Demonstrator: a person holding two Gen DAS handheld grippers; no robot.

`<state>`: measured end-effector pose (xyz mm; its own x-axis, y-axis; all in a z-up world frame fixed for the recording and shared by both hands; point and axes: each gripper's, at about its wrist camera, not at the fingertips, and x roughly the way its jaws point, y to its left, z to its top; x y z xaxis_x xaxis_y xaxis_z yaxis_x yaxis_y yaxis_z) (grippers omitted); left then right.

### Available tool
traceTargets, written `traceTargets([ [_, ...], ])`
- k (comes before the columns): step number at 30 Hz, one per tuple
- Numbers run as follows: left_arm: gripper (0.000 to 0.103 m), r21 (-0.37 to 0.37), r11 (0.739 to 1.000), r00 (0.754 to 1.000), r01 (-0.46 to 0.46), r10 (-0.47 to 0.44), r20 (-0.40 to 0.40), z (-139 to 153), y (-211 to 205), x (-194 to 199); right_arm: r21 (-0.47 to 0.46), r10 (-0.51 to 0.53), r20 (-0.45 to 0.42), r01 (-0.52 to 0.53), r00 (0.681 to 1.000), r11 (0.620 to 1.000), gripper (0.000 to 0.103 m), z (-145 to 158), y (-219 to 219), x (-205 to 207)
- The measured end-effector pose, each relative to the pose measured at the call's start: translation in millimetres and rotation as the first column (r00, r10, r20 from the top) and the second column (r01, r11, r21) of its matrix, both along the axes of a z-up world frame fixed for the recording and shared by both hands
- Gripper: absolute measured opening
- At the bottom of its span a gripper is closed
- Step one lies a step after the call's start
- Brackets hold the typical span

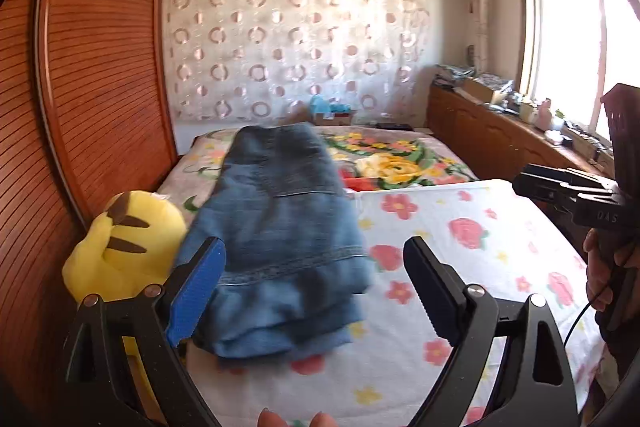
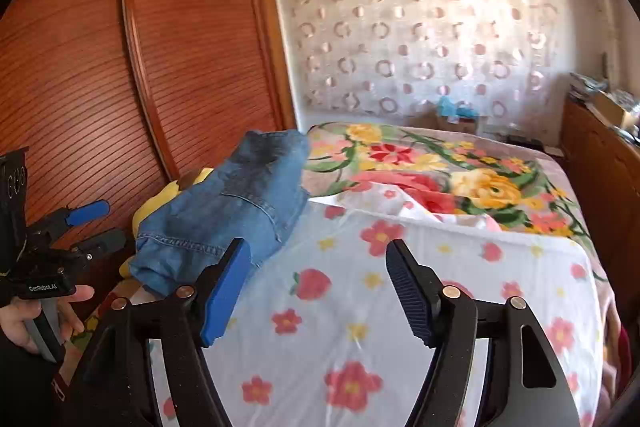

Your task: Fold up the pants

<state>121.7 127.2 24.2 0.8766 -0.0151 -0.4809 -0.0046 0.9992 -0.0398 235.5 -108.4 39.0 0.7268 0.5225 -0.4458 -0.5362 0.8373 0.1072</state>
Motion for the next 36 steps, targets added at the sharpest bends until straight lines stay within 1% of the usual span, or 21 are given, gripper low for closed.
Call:
traceTargets([
  [3,0.091,-0.006,1.000,1.000,0.030,-0.030,0.000,4.3,-20.4,-6.1,-0.001,-0.054,0.026,0.054,0.998,0.999,0.076,2.5,-12.9,-27.3],
  [6,0.091,-0.005,0.999,0.999,0.047,-0.047,0.007,8.6,-39.6,-12.2,-0.001,-0.106,0.047,0.106,0.993,0.994,0.076,7.1,-30.3,-56.5],
  [9,0.091,-0.010,0.999,0.999,0.043,-0.042,0.027,14.3,-54.9,-20.8,0.001,-0.151,0.077,0.151,0.986,0.988,0.076,14.1,-41.4,-84.7],
  [11,0.091,-0.017,0.999,0.999,0.041,-0.041,0.024,17.7,-63.4,-24.5,0.006,-0.173,0.086,0.173,0.981,0.985,0.076,16.7,-48.7,-104.3],
  [16,0.091,0.012,0.999,0.999,0.036,-0.036,0.029,22.5,-83.1,-33.5,0.013,-0.214,0.113,0.214,0.970,0.977,0.076,16.7,-57.5,-146.8],
  [20,0.091,0.016,0.998,0.998,0.055,-0.056,0.043,26.6,-93.5,-38.6,0.021,-0.234,0.121,0.233,0.965,0.972,0.076,12.1,-54.8,-160.8],
  [23,0.091,0.032,0.998,0.997,0.060,-0.061,0.042,28.3,-99.6,-39.5,0.020,-0.244,0.119,0.244,0.962,0.970,0.076,10.6,-49.6,-163.5],
  [36,0.091,0.034,0.997,0.997,0.066,-0.068,0.046,31.1,-110.9,-44.3,0.030,-0.267,0.124,0.265,0.956,0.964,0.076,16.1,-60.5,-169.7],
])
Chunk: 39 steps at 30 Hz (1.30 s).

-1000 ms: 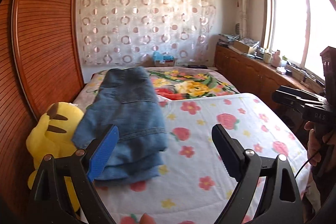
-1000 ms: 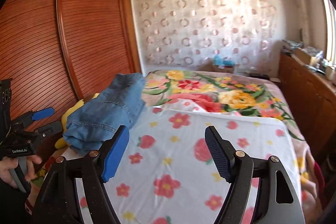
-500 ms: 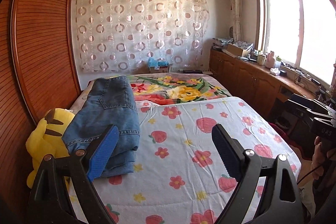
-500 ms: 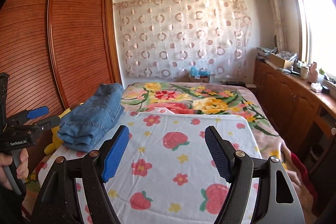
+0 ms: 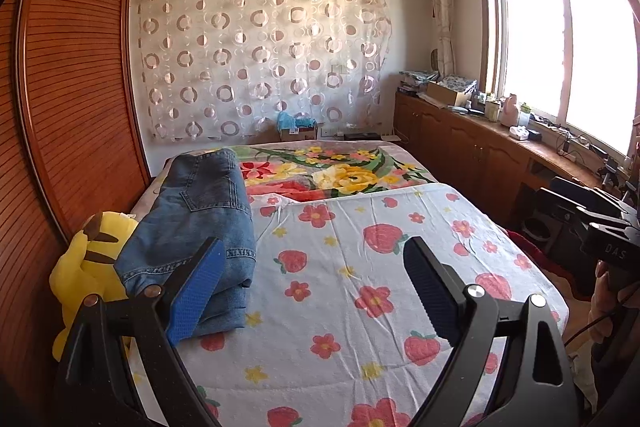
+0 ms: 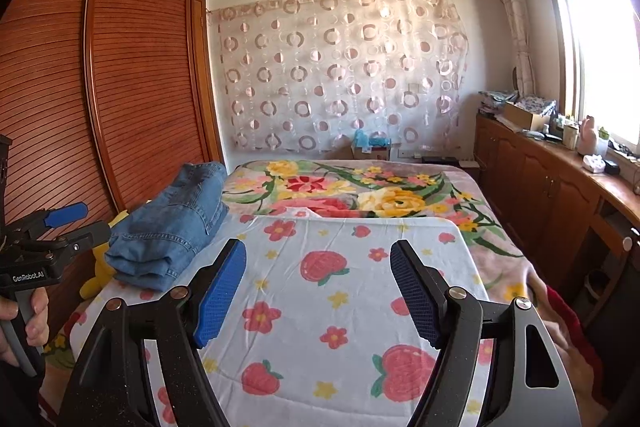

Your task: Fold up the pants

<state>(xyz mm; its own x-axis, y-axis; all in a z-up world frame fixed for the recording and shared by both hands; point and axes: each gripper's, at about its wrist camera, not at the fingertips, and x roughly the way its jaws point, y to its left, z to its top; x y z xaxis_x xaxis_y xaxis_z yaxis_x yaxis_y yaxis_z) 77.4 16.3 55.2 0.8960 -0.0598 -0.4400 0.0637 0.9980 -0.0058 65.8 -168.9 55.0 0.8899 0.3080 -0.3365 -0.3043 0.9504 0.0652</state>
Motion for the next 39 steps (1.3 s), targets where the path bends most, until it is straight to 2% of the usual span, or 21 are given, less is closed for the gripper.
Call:
traceTargets([
  [39,0.091,-0.005,1.000,1.000,-0.001,0.001,0.006,2.6,-2.0,-4.3,0.011,-0.015,0.004,0.015,1.000,1.000,0.076,8.9,-31.0,5.4],
])
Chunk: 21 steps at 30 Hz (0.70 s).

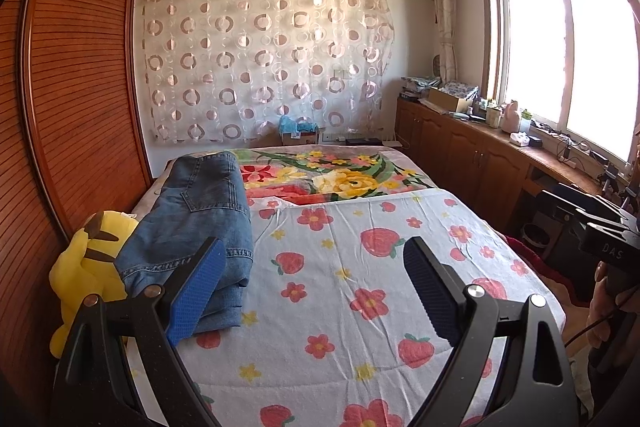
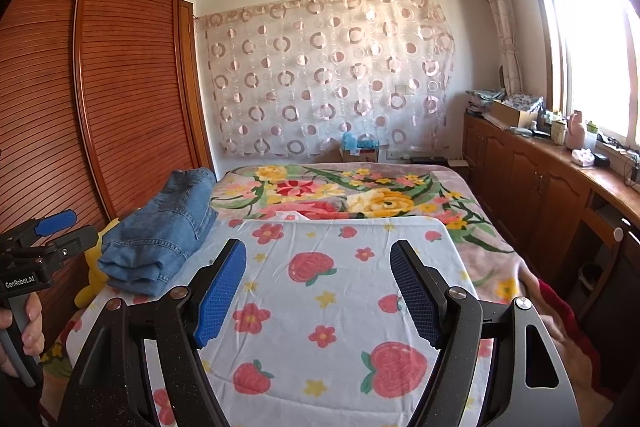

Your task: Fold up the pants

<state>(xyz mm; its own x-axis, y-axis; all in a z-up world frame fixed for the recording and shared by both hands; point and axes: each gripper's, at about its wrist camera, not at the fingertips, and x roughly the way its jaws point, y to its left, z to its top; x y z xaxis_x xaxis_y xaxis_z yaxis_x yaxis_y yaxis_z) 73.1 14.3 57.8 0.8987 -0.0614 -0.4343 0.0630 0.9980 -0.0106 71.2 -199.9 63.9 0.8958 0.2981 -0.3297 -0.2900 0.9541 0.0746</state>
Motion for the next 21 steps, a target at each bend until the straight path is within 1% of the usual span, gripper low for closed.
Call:
traceTargets([
  [21,0.091,-0.004,1.000,1.000,-0.001,0.001,0.005,3.0,-4.1,-0.2,0.002,0.004,0.009,-0.004,1.000,1.000,0.076,2.3,-3.8,-2.4],
])
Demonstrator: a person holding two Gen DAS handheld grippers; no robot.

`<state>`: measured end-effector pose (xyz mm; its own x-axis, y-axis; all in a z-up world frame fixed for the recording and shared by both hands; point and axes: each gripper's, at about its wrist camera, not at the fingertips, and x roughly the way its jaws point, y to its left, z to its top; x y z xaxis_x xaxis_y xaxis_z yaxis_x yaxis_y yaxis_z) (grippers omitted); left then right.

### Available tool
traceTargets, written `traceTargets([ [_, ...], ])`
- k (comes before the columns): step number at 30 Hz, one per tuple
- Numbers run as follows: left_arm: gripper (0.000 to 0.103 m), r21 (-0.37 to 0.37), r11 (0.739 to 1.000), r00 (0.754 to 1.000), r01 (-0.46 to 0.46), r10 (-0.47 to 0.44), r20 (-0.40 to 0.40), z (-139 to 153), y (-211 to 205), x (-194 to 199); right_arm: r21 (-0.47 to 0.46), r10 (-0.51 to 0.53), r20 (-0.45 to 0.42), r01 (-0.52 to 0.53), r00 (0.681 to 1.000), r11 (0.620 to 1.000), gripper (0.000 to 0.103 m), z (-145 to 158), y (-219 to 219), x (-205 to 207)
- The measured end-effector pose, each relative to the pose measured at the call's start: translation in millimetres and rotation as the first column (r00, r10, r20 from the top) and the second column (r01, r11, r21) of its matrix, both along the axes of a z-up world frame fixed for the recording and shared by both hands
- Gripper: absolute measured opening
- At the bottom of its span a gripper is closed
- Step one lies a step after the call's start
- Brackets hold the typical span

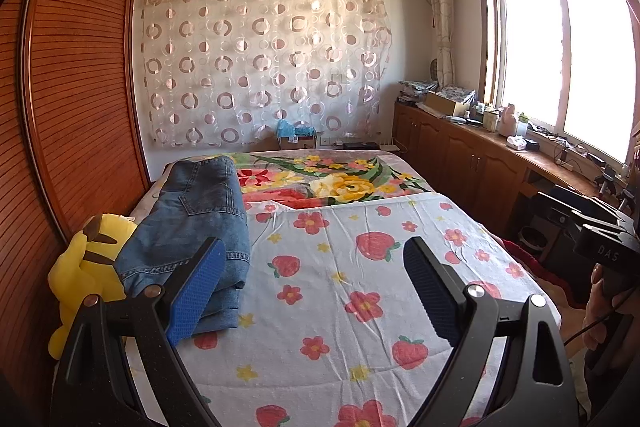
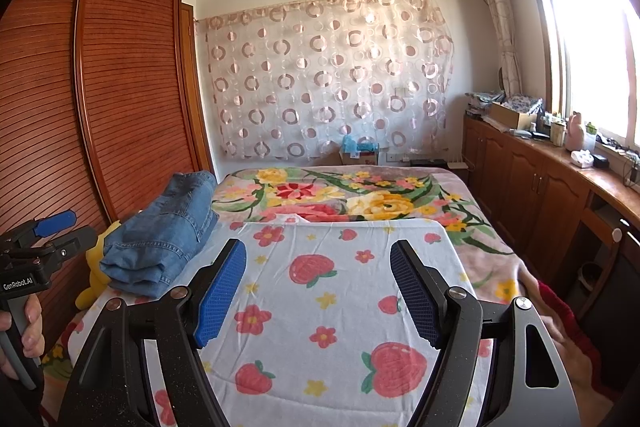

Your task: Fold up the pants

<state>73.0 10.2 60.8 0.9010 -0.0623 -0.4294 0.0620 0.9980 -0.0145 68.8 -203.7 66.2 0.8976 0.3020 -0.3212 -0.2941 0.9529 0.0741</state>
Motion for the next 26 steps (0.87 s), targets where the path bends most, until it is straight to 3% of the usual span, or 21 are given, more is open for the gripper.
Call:
traceTargets([
  [26,0.091,-0.005,1.000,1.000,0.001,-0.001,0.002,-2.5,3.5,-1.9,0.003,-0.006,0.000,0.006,1.000,1.000,0.076,0.1,-0.3,0.4],
])
